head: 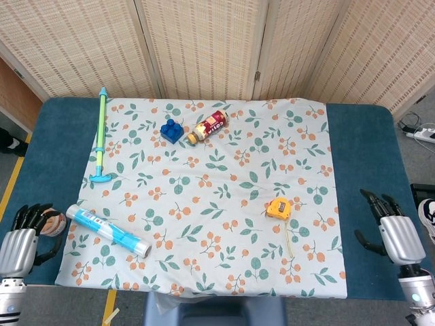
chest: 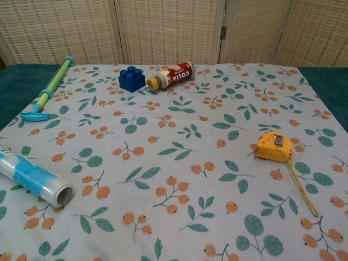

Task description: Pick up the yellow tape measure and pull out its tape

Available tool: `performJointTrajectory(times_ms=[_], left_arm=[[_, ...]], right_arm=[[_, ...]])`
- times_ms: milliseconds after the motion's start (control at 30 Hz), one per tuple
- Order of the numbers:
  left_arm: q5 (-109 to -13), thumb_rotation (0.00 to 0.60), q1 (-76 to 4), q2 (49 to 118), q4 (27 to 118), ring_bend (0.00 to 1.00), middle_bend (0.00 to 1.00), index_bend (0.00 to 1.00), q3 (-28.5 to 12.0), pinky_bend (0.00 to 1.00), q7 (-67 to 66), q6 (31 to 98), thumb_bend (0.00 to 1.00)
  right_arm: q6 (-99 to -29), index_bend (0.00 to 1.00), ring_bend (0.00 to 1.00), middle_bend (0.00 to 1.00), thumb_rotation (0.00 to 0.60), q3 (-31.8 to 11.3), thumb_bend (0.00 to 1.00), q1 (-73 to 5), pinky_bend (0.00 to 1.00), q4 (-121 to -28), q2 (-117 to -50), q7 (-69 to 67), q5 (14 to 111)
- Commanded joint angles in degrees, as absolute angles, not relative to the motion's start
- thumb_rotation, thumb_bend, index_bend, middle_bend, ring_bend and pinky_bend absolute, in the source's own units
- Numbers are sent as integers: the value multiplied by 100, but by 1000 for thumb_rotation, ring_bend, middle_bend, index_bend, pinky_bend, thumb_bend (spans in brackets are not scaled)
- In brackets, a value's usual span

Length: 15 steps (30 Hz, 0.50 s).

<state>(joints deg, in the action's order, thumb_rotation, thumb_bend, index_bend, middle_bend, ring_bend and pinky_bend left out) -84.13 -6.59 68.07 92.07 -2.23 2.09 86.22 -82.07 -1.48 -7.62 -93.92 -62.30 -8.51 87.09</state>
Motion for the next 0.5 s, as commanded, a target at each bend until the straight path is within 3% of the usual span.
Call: performJointTrajectory(times_ms=[33,500], left_arm=[[-8431,600,-658,6807,9206,121,184,290,-223,0,229,8611,428],[-8459,600,-592,6781,9146,121,170,288,-196,0,390,8560,427]], right_arm=[[-7851,42,213,164,600,-213,372,-941,104,-9541,-6364,-525,8514],[-6107,0,154,119,600,-675,365,-2081,114,-9365,-7715,1367,6937]])
